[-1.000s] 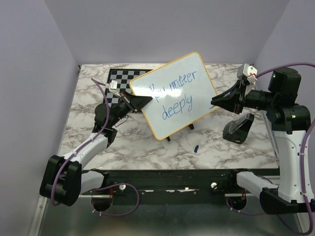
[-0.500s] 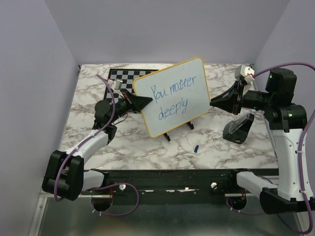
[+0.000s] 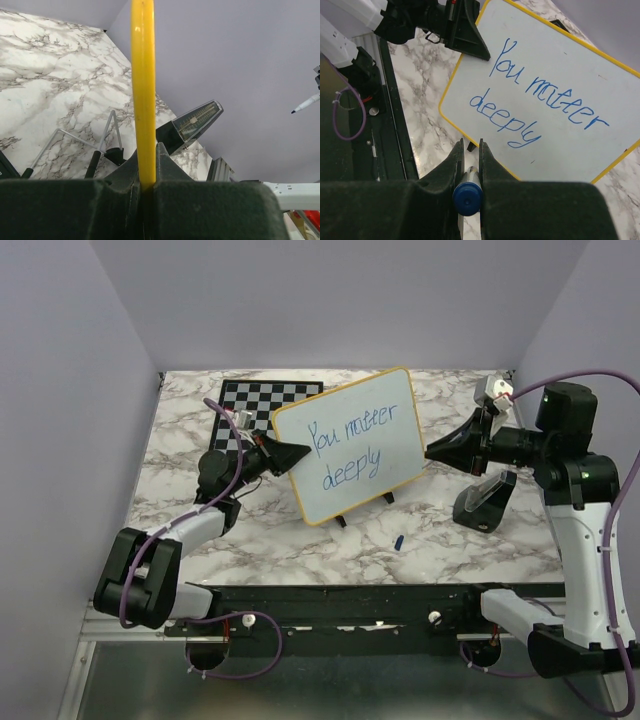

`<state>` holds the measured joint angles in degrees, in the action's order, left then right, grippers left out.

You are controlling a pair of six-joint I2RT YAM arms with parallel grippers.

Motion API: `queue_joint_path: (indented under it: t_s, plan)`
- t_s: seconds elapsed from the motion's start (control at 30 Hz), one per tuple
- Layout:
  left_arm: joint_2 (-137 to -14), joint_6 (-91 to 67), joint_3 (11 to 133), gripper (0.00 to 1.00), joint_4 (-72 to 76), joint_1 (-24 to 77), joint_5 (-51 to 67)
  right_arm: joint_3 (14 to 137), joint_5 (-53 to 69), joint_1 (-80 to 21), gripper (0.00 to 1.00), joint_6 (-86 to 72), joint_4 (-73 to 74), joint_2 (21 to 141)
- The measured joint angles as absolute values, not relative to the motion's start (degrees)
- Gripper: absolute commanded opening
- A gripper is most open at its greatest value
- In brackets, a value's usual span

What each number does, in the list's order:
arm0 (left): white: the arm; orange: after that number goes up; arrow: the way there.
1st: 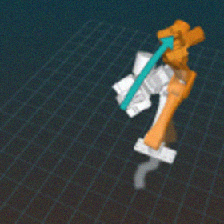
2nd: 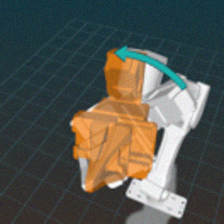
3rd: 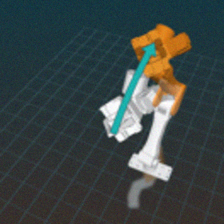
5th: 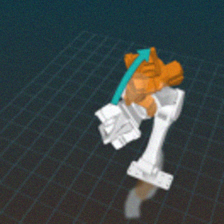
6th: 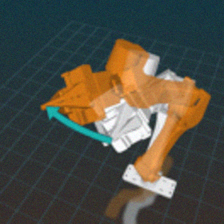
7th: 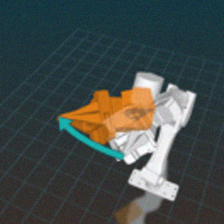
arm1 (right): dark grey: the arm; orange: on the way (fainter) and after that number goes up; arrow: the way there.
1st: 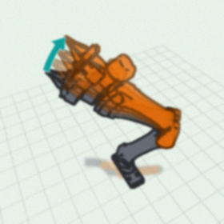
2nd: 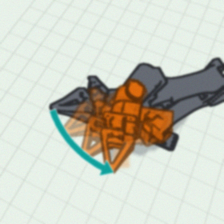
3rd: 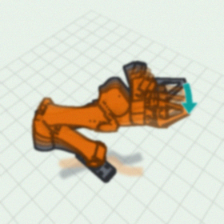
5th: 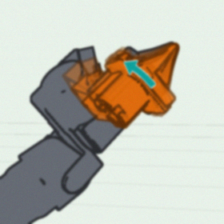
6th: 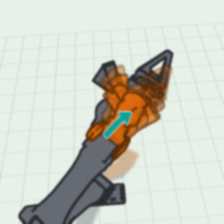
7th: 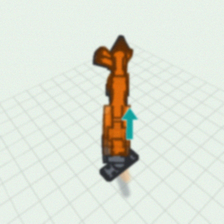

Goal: Write a sentence on the whiteboard
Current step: Put down the whiteboard on the whiteboard stand.

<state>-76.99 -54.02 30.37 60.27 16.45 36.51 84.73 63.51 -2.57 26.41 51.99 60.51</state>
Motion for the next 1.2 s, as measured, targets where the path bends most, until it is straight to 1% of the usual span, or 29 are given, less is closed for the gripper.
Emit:
queue_joint_path:
  t_s: [0.47,0.83,1.2]
  plan:
    - [-71.0,-54.9,29.2,0.00,60.3,16.4,36.2,84.3,63.5,-2.6,0.01,26.4,51.9,60.1]
    - [-70.5,-56.5,29.1,0.00,60.3,16.4,36.0,84.3,63.5,-2.6,0.00,26.4,51.9,60.4]
    - [-67.8,-61.5,27.2,0.00,60.9,16.4,34.9,84.3,63.3,-2.6,0.01,26.5,51.9,60.4]
